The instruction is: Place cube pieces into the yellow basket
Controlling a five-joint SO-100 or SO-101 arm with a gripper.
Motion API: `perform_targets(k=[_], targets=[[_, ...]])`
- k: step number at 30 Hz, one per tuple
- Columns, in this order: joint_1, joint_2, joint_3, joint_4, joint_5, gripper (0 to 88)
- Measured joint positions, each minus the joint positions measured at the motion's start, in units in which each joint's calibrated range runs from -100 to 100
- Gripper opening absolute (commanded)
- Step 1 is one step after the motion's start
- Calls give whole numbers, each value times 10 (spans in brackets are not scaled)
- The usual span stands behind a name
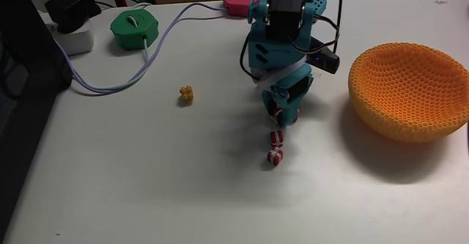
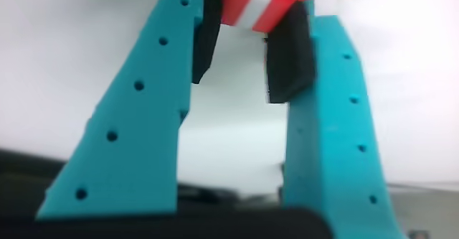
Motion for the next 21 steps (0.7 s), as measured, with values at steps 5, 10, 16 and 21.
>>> perform_targets(k=[5,10,16,21], targets=[[6,-5,-21,22,0,0],[13,-133,-56,61,0,0],[-100,-351,17,78,-1,0],[-257,-395,118,63,-27,9]])
